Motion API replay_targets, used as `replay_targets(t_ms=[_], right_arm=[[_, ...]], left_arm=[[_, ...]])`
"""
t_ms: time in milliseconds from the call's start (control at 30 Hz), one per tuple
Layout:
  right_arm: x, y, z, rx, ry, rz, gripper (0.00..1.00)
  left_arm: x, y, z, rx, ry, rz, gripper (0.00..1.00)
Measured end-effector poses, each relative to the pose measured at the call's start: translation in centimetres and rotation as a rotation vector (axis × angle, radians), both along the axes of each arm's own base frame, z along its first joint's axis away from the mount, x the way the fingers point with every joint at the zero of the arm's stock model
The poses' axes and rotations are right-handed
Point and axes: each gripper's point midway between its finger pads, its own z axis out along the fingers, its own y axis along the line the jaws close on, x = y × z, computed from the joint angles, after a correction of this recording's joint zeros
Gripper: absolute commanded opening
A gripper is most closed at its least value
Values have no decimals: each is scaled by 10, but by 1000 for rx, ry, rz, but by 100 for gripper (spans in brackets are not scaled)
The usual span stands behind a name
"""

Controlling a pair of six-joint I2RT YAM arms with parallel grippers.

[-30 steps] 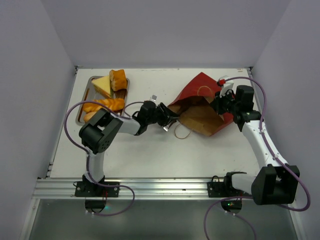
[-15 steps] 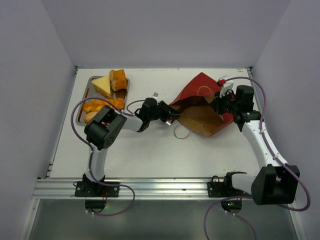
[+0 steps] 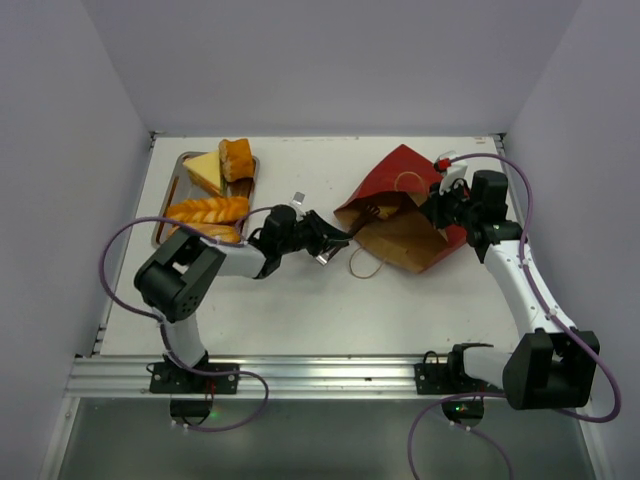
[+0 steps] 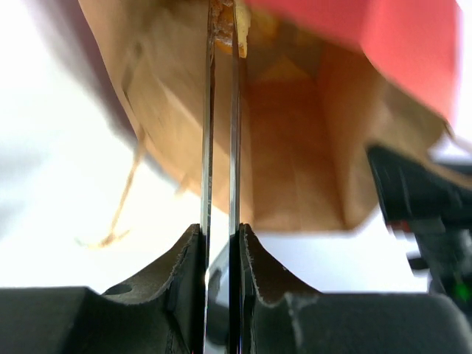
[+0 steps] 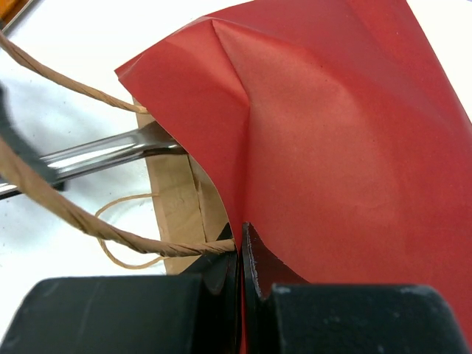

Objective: Take the fake bread out of the paper bag

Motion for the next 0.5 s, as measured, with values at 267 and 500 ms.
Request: replay_targets(t_ms=[267,500], right_arm=[[0,0,0,-1,-2,-3,1],[0,-1,4,-3,-15,-7,1]], left_arm=[[-60,30,35,-22,-88,-76,0],[-120,67,39,69,-128,-161,0]])
